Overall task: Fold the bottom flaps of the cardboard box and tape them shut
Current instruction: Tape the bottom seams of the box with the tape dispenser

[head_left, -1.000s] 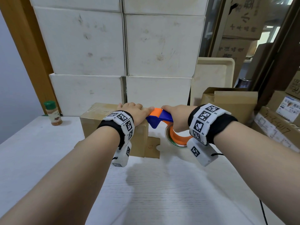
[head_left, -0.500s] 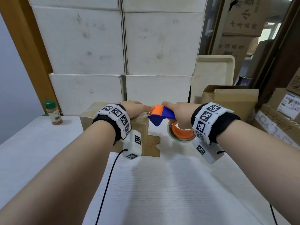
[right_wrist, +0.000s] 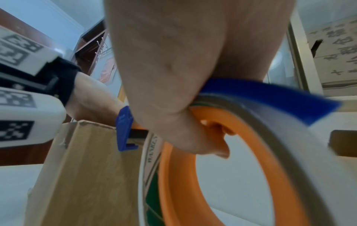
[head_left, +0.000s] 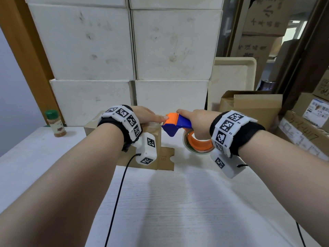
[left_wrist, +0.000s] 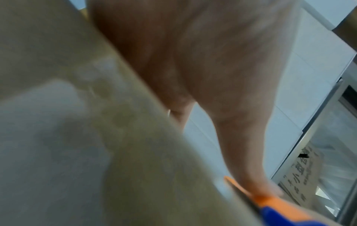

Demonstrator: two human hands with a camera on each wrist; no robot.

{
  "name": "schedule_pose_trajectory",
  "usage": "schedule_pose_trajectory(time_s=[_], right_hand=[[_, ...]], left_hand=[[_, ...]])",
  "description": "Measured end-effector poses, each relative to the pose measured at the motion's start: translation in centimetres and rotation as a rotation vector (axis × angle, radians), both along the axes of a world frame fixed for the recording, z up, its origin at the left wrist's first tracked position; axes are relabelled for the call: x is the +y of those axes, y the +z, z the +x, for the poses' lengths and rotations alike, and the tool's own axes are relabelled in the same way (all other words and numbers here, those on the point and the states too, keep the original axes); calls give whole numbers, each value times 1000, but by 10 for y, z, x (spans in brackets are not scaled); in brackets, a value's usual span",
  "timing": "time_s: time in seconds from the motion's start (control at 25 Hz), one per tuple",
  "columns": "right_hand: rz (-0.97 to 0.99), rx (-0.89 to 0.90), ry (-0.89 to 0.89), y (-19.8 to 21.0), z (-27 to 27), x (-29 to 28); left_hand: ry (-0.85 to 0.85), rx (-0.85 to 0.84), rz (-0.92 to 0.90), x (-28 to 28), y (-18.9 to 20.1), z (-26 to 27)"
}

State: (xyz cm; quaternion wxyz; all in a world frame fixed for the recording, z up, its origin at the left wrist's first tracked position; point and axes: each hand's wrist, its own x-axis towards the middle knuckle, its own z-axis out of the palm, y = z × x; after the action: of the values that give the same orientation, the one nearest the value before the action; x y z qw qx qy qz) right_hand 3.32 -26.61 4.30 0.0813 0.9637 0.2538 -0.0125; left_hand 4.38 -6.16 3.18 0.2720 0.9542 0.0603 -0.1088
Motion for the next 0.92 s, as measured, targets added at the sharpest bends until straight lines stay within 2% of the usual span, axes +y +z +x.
schedule_pose_trajectory(time_s=[0.4, 0.68, 0.8, 0.92], right_hand=[[-114, -29, -34, 5, -3, -3], [-194, -91, -1, 6, 5, 11], [-204, -102, 0, 6, 6, 11], [-224, -79, -6, 3, 5, 5]], left_hand=[[12, 40, 75, -15, 3, 7], [-7, 146, 77, -18, 10, 4], [23, 126, 111, -17, 8, 5], [92, 42, 228, -23, 1, 3]])
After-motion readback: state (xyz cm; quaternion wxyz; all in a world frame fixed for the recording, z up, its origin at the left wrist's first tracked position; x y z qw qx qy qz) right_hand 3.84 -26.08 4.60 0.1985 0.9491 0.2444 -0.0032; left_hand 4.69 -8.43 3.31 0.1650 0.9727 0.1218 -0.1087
